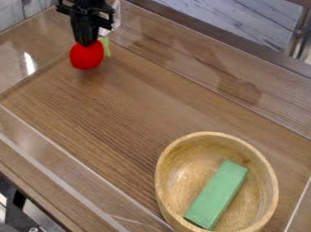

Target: Move the red fruit to the left

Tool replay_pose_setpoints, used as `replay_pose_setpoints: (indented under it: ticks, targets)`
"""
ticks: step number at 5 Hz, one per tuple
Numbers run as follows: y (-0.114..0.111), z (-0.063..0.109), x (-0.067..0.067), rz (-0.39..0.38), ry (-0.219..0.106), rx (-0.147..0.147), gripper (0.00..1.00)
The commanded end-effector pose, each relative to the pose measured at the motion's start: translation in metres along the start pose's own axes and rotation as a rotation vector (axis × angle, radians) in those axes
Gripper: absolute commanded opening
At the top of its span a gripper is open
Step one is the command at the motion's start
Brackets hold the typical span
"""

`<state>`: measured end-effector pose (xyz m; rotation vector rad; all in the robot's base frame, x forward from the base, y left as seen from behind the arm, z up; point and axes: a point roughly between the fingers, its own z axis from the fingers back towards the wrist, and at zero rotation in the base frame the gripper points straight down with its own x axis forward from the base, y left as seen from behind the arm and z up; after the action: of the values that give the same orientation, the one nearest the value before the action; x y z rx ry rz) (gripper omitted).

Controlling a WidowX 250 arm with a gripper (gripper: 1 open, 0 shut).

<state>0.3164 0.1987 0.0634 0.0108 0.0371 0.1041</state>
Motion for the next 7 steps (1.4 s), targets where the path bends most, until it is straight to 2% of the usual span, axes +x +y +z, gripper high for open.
replay_pose_setpoints:
  ticks: [1, 2, 3, 4, 5, 7]
  targets:
    - [0.015, 0.009, 0.007, 0.006, -0.062, 0.018, 0.00]
    - [0.017, -0.002, 0.008, -0.003, -0.063, 0.008, 0.00]
    - [0.015, 0.011, 0.008, -0.066, -0.063, 0.001, 0.00]
    - [0.007, 0.021, 0.015, -0.083, -0.061, -0.003, 1.00]
    - [-0.002, 0.032, 0.022, -0.096, -0.064, -0.009, 1.00]
    - [-0.012, 0.051, 0.008, -0.087, -0.099, -0.012, 1.00]
